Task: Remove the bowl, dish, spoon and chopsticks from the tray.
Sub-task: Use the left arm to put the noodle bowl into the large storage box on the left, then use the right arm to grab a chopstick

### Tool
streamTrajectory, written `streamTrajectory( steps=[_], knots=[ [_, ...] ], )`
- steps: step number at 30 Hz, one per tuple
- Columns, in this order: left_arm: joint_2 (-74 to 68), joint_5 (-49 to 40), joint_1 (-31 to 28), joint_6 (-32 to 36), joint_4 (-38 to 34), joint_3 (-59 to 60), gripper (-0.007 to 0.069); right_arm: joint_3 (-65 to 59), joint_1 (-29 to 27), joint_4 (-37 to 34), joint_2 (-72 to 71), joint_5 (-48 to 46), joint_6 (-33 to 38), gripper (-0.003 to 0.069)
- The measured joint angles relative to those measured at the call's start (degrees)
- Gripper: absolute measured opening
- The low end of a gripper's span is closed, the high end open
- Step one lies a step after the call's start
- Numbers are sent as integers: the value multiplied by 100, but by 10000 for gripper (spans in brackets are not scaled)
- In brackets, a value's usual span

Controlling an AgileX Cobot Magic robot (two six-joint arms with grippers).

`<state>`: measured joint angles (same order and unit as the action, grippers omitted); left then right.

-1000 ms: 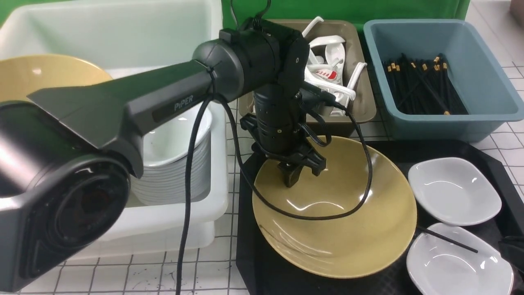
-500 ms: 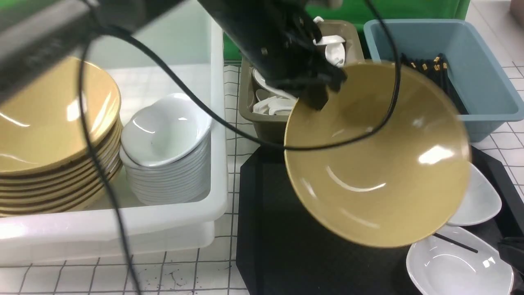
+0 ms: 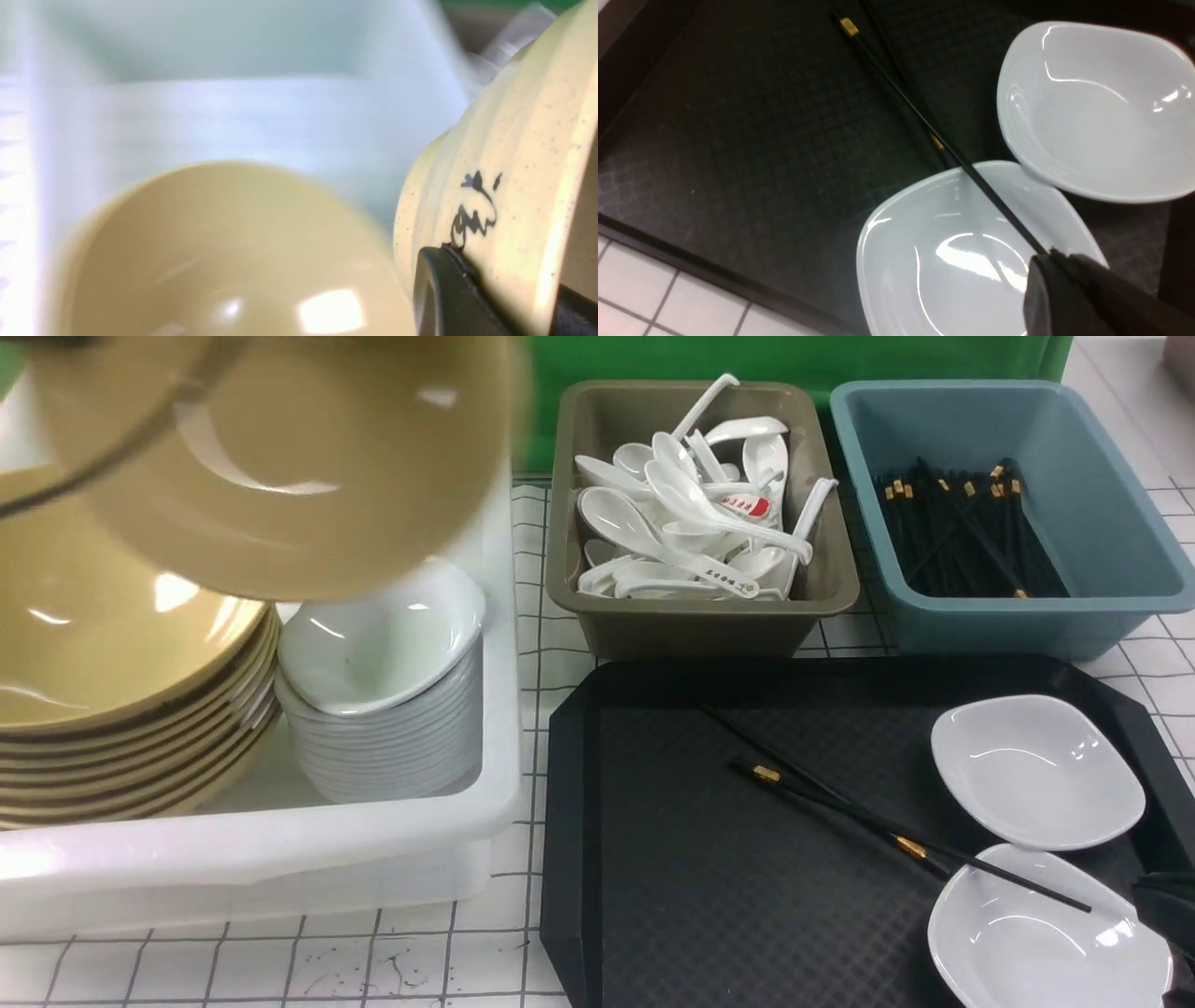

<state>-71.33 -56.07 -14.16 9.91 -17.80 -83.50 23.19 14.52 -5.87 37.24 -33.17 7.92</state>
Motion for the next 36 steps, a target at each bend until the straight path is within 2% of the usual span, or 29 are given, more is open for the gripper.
streamTrajectory(
  steps=[1, 2, 5, 9, 13, 15, 18, 22, 25, 28, 29, 31, 32, 34, 36],
  knots=[
    [206, 233, -542, -40, -96, 400, 8, 0, 0, -6, 0, 12, -5, 74],
    [227, 294, -614, -45, -125, 509, 8, 0, 0, -6, 0, 18, -5, 74],
    [303, 689, -1438, -65, -317, 1263, 8, 0, 0, -10, 0, 52, -10, 76],
    [147, 960, -1624, -49, -289, 1837, 25, 0, 0, -11, 0, 59, -10, 79],
    [-39, 1300, -1624, -52, 3, 1939, 92, 0, 0, -11, 5, 69, -10, 78],
    [-188, 1469, -1625, -87, 338, 1944, 237, 0, 0, -17, 6, 69, -10, 78],
    [-210, 1485, -1625, -227, 479, 1941, 406, 0, 0, -17, 22, 69, -10, 83],
    [-93, 1479, -1625, -351, 566, 1847, 563, 0, 0, -22, 29, 71, -10, 85],
    [135, 1404, -1625, -555, 547, 1667, 633, 0, 0, -22, 29, 71, -10, 87],
    [423, 1205, -1585, -795, 299, 1546, 638, 9, 0, -27, 45, 47, -10, 90],
    [624, 1118, -1409, -809, 44, 1523, 624, 117, 0, -27, 131, -142, -10, 94],
    [910, 1055, -871, -536, -250, 1517, 581, 383, 0, -39, 414, -486, 31, 111],
    [1062, 1032, -342, -319, -378, 1517, 543, 669, 0, -47, 696, -762, 177, 134],
    [1270, 961, 500, -27, -435, 1515, 461, 1110, 0, -69, 1195, -1067, 430, 183],
    [1397, 891, 1097, 105, -353, 1515, 383, 1432, 0, -103, 1595, -1195, 513, 226]
  ],
)
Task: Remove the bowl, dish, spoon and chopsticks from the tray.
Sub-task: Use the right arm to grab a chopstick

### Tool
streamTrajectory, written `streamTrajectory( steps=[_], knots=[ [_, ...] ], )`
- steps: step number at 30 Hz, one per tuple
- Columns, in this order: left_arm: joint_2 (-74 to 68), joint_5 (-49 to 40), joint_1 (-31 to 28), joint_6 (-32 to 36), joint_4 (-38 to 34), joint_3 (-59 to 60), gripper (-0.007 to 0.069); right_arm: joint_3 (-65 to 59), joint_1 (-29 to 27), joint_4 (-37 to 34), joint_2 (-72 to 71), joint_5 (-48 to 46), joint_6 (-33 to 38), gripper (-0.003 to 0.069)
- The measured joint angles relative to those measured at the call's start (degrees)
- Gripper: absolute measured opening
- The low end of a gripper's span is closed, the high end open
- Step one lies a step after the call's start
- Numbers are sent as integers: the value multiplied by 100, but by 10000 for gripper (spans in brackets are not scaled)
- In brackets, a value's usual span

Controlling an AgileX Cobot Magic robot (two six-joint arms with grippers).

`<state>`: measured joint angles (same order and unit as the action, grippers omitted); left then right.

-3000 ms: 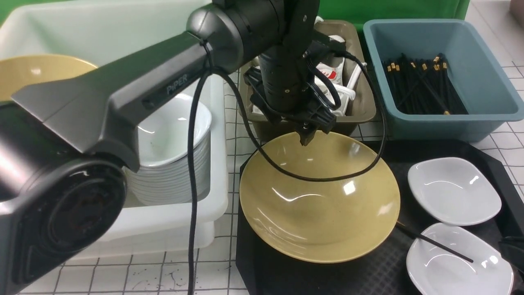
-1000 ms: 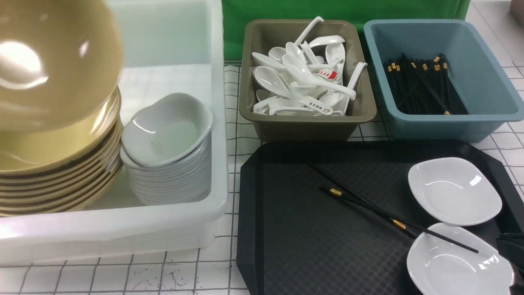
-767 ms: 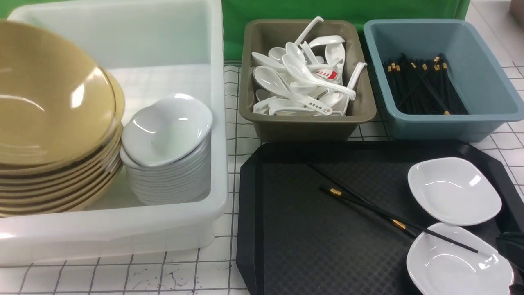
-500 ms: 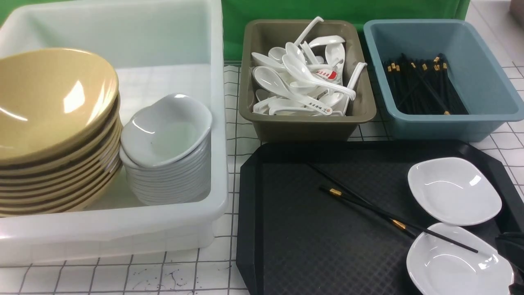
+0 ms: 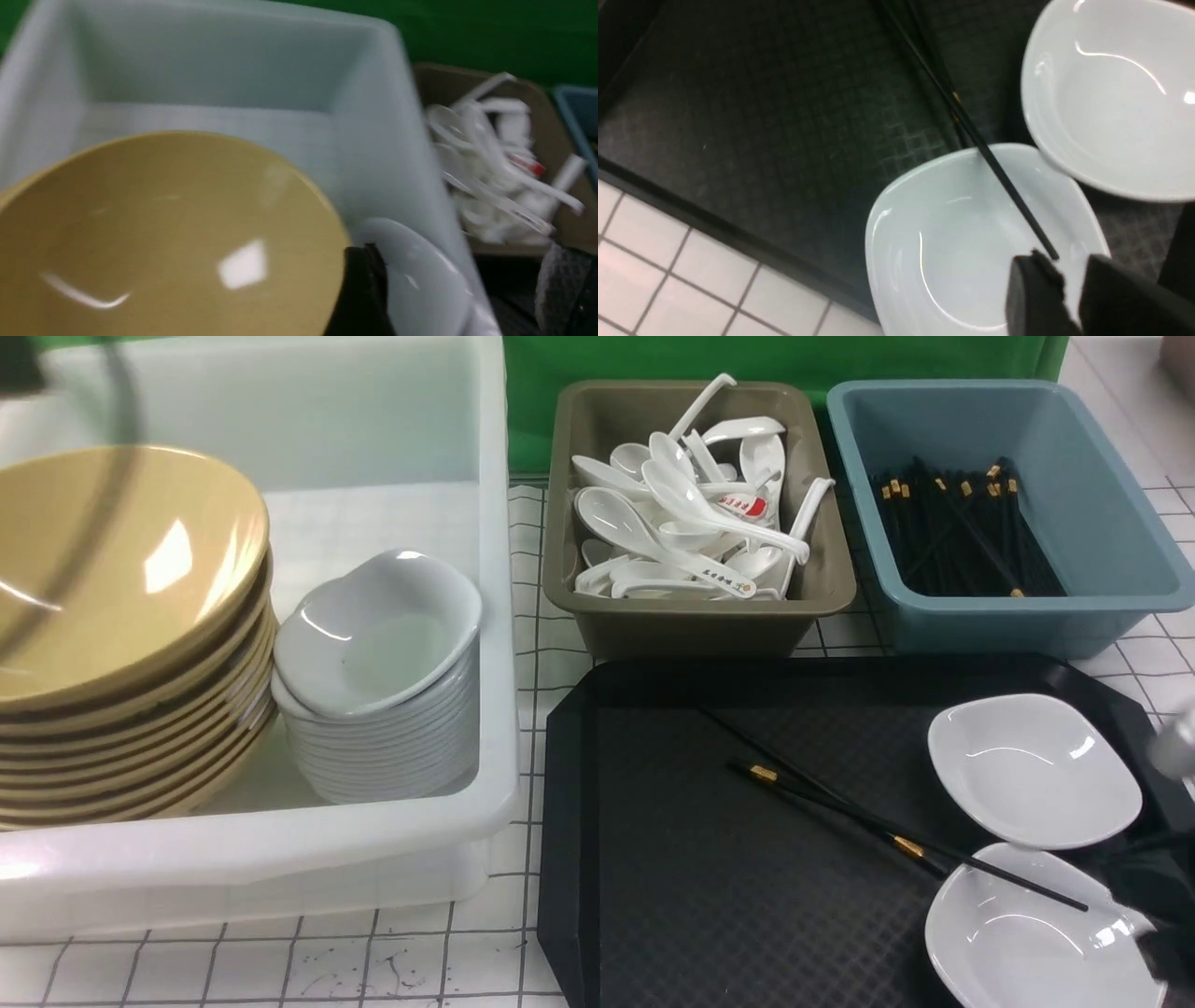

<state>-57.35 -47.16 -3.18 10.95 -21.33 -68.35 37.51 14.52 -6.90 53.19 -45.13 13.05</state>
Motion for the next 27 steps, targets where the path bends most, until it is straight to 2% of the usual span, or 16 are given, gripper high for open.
streamTrajectory(
  steps=[1, 3, 6, 8, 13, 19, 22, 24, 25, 27],
  knots=[
    [110, -24, 479, 28, 180, 26, 328, 182, 0, -41, 309, -32, 49, 257],
    [298, -59, 1038, 37, 633, 159, 221, 452, 0, -129, 891, -63, 75, 306],
    [725, -158, 1760, -386, 1678, 629, 47, 941, 87, -165, 1847, -112, 79, 347],
    [1106, -189, 1973, -833, 2414, 1109, 8, 1286, 197, -145, 2460, -119, 120, 355],
    [2043, -244, 2026, -1591, 3456, 2282, -8, 1819, 523, -141, 3478, -32, 529, 358],
    [3303, 300, 2026, -2121, 4116, 3437, -13, 2075, 694, -146, 4276, 235, 1066, 344],
    [3974, 910, 2026, -2242, 4342, 3972, -13, 2083, 694, -146, 4547, 371, 1213, 276],
    [4341, 1325, 2026, -2291, 4416, 4289, -13, 2083, 694, -146, 4619, 398, 1253, 190],
    [4524, 1573, 2026, -2291, 4431, 4468, -13, 2083, 694, -155, 4621, 398, 1266, 122],
    [4768, 1852, 2026, -2291, 4485, 4727, -13, 2122, 694, -209, 4575, 379, 1265, 85]
  ],
)
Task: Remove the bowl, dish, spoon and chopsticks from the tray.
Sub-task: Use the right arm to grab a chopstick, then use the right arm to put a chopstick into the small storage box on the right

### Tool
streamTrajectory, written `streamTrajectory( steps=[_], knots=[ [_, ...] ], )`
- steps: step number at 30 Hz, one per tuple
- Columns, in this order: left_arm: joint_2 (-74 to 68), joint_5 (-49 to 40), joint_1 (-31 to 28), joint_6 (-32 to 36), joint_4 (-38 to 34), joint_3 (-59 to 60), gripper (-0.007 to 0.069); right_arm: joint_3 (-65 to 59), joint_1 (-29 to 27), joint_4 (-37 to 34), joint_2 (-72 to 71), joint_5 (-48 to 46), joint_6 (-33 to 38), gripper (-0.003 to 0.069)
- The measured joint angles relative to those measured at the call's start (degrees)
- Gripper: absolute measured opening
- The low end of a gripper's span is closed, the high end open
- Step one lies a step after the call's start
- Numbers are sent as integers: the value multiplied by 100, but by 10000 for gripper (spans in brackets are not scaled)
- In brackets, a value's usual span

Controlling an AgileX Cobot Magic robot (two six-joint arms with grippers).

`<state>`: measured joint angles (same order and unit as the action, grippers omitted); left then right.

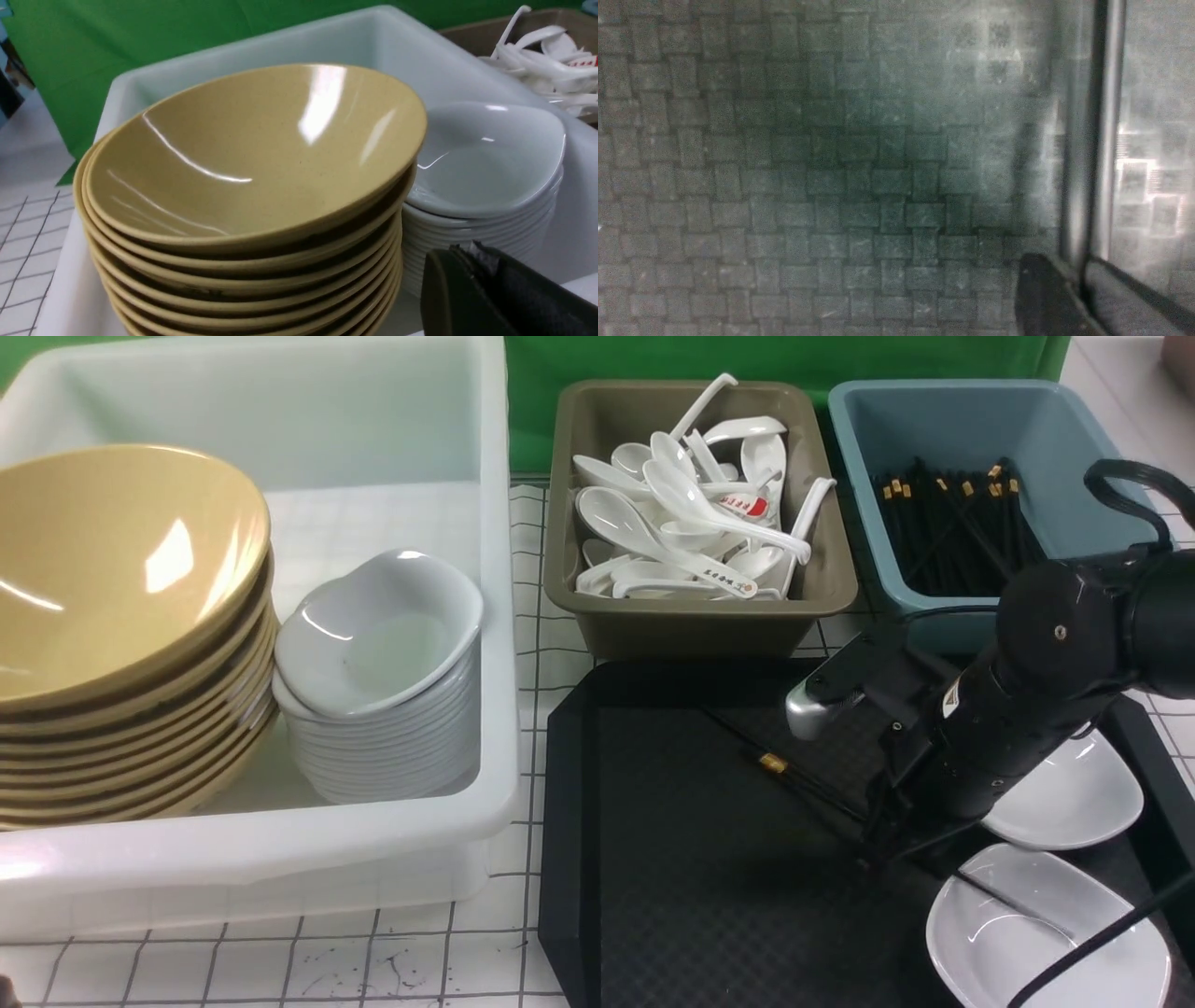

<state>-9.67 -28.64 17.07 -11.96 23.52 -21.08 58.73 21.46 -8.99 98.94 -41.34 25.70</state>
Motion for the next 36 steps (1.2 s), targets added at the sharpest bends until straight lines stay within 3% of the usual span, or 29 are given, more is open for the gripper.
streamTrajectory(
  steps=[6, 10, 12, 13, 14, 15, 16, 19, 22, 25, 32, 36],
  knots=[
    [376, 800, 7, 0, 362, 609, -13, 363, 0, -248, -642, -442, 8, 86],
    [388, 1096, 7, 0, 486, 670, -13, 577, 0, -235, -1323, -239, 65, 86],
    [388, 1198, 7, 0, 508, 670, -13, 636, -81, -192, -1693, 786, 144, 86],
    [388, 1224, 7, 0, 508, 670, -13, 649, -221, -187, -1791, 1816, 145, 86],
    [388, 1224, 7, 0, 508, 670, -13, 649, -265, -187, -1791, 1957, 139, 86],
    [388, 1228, 7, 0, 508, 670, -13, 660, -453, -180, -1679, 3247, 36, 86],
    [388, 1228, 7, 0, 508, 670, -13, 660, -478, -180, -1654, 3247, 36, 86],
    [388, 1254, 7, 0, 508, 670, -13, 771, -799, -185, -1136, 4940, -312, 86],
    [388, 1259, 7, 0, 512, 670, -13, 1162, -1089, -190, -219, 5553, -569, 92],
    [388, 1259, 7, 0, 512, 670, -13, 1699, -1340, -201, 650, 5065, -764, 137],
    [388, 1241, 7, -11, 512, 670, -13, 2771, -1601, -189, 1159, 2064, -1410, 309],
    [388, 1235, 7, -11, 512, 670, -13, 3052, -1529, -227, 1043, 266, -1519, 339]
  ],
)
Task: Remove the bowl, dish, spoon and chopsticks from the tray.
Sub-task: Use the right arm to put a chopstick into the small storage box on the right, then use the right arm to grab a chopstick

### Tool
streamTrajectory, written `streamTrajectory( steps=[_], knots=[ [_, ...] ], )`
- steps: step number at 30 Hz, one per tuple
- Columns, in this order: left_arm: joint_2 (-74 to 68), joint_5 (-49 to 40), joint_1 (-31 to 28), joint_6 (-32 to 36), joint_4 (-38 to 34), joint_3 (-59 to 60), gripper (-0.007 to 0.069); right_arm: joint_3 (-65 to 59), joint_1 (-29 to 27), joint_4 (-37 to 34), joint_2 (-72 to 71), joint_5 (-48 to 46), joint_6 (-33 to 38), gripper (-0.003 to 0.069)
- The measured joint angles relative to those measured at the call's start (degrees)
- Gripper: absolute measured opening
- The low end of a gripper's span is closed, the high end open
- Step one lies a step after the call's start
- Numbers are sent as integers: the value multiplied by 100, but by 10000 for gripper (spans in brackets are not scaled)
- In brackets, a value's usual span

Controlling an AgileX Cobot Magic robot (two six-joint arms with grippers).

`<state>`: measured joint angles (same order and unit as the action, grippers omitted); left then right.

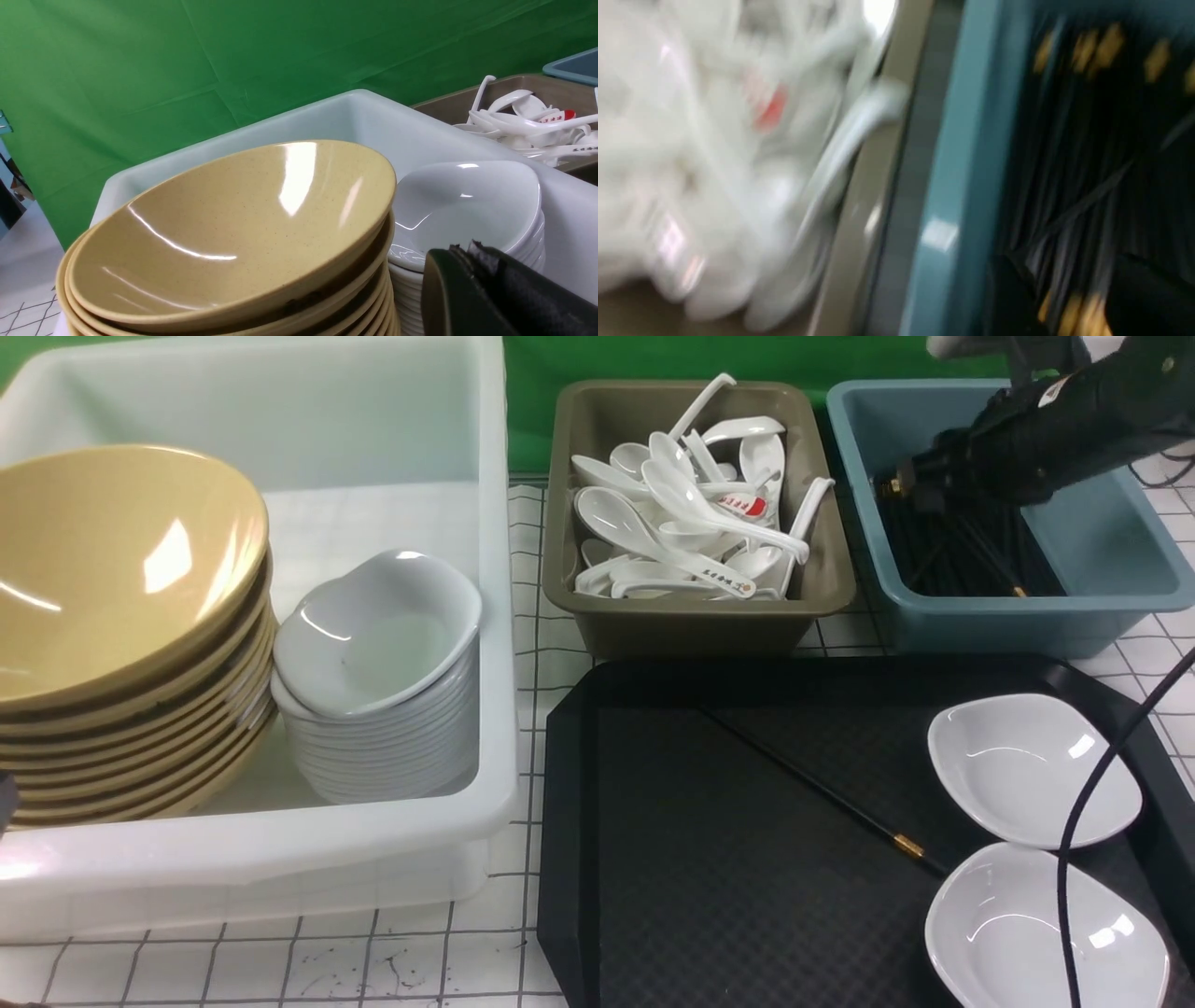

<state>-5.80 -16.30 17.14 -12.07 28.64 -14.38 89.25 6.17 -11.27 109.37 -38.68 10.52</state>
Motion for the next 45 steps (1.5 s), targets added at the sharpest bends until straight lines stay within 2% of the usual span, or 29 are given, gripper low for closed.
streamTrajectory(
  steps=[3, 6, 9, 16, 20, 24, 26, 28, 36, 38, 39, 42, 45],
  knots=[
    [0, 5, 0, -6, 57, 0, -13, -226, 369, 1, -76, -1108, 45, 341],
    [0, 22, 0, -6, 94, 0, -13, -676, 827, -11, -139, -1447, 288, 341],
    [0, 22, 0, -6, 101, 0, -13, -1168, 1325, -25, 16, -1558, 470, 341],
    [0, 22, 0, -6, 101, 0, -13, -1435, 1617, 22, 105, -1255, 592, 335],
    [0, 22, 0, -6, 107, 0, -13, -1395, 1617, 80, 209, -1165, 654, 261],
    [0, 22, 0, -6, 107, 0, -13, -1386, 1617, 120, 235, -1134, 750, 101],
    [0, 22, 0, -6, 107, 0, -13, -1407, 1617, 76, 283, -1238, 782, 47],
    [0, 15, 0, -6, 107, 0, -13, -1401, 1617, 55, 283, -1302, 891, 35],
    [0, 15, 0, -6, 119, 0, -13, -1401, 1617, 85, 138, -1526, 1076, 55],
    [0, 15, 0, -6, 124, 0, -13, -1376, 1617, 126, 68, -1611, 1076, 109],
    [0, 15, 0, -6, 124, 0, -13, -1375, 1617, 126, 63, -1611, 1076, 114],
    [0, 15, 0, -6, 124, 0, -13, -1353, 1617, 327, 83, -1474, 1082, 208],
    [0, 15, 0, -6, 124, 0, -13, -1348, 1617, 504, 160, -1301, 1082, 260]
  ],
)
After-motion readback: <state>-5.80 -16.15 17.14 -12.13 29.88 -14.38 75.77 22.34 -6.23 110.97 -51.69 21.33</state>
